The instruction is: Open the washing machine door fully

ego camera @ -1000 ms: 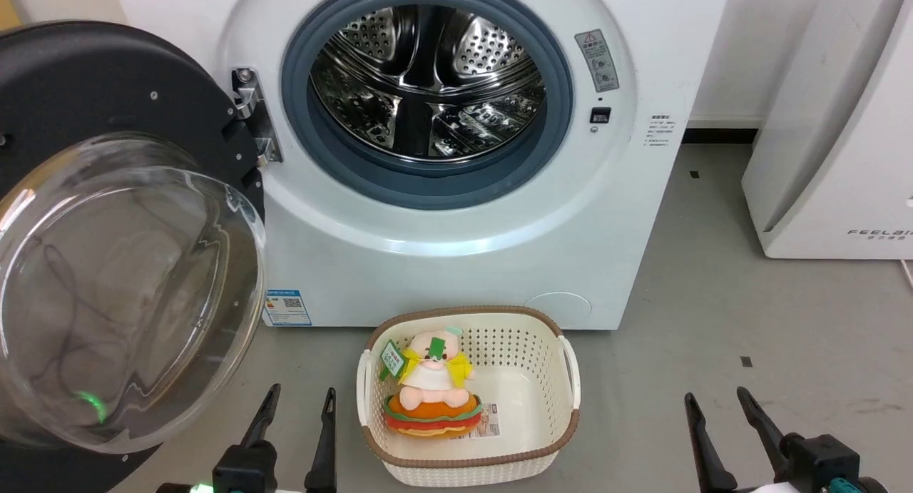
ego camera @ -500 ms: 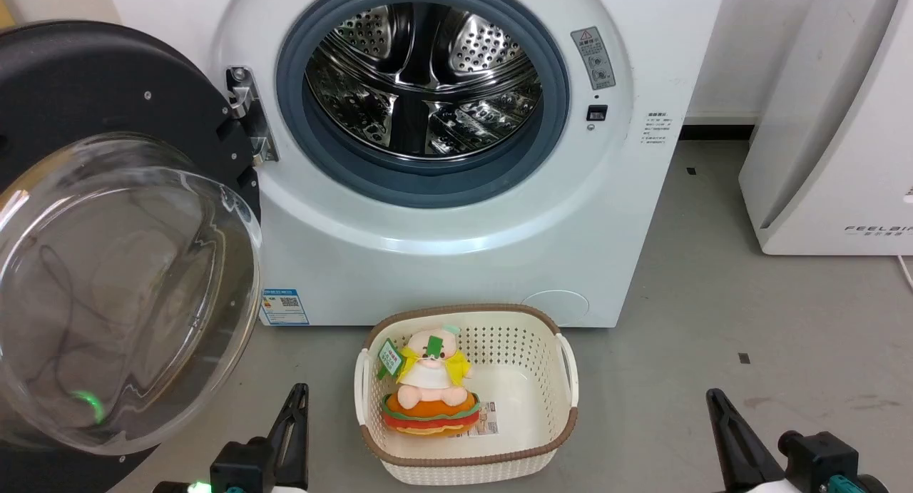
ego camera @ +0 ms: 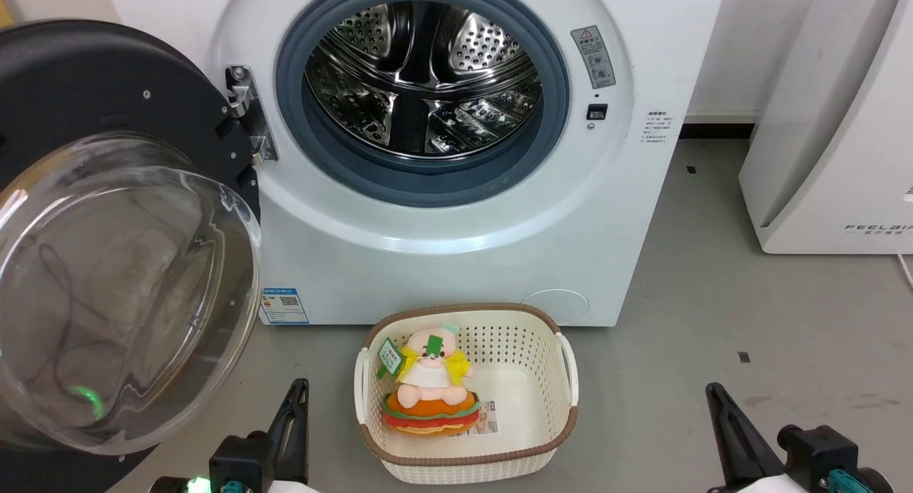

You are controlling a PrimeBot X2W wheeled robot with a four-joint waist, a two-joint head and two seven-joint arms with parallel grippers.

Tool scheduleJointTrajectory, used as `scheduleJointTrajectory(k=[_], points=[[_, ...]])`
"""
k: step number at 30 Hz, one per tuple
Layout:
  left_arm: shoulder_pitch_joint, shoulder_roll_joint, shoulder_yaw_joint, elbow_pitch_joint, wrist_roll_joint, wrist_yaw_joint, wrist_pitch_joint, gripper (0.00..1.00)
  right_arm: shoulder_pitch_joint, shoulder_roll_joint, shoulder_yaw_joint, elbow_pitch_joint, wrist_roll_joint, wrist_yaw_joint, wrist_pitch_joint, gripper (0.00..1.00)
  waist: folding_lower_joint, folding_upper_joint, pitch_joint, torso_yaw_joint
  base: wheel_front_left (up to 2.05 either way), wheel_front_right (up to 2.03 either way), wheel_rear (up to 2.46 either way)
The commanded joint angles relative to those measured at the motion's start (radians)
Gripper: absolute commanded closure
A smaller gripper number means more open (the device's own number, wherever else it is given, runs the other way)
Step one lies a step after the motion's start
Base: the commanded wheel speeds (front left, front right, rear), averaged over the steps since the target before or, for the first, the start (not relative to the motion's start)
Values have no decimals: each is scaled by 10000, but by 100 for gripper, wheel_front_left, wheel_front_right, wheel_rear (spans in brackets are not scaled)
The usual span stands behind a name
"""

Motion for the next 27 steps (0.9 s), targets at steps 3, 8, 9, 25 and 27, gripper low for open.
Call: scheduleJointTrajectory(k=[3, 8, 9, 25, 27], points=[[-120, -39, 119, -107, 122, -65, 92, 100, -128, 3, 17, -119, -88, 1, 87, 100, -1, 0, 6, -1, 0, 0, 0], [-143, -85, 201, -173, 187, -114, 194, 100, -159, 4, 22, -191, -123, 1, 163, 100, -1, 0, 15, -2, 0, 0, 0], [-148, -95, 218, -186, 201, -123, 215, 100, -165, 4, 23, -206, -130, 2, 178, 100, -1, 0, 16, -2, 0, 0, 0], [-222, -244, 483, -396, 411, -278, 542, 100, -264, 6, 39, -438, -242, 2, 421, 100, -1, 0, 43, -5, 0, 0, 0], [-231, -262, 516, -423, 437, -297, 583, 100, -277, 7, 41, -467, -256, 2, 451, 100, -1, 0, 46, -5, 0, 0, 0]])
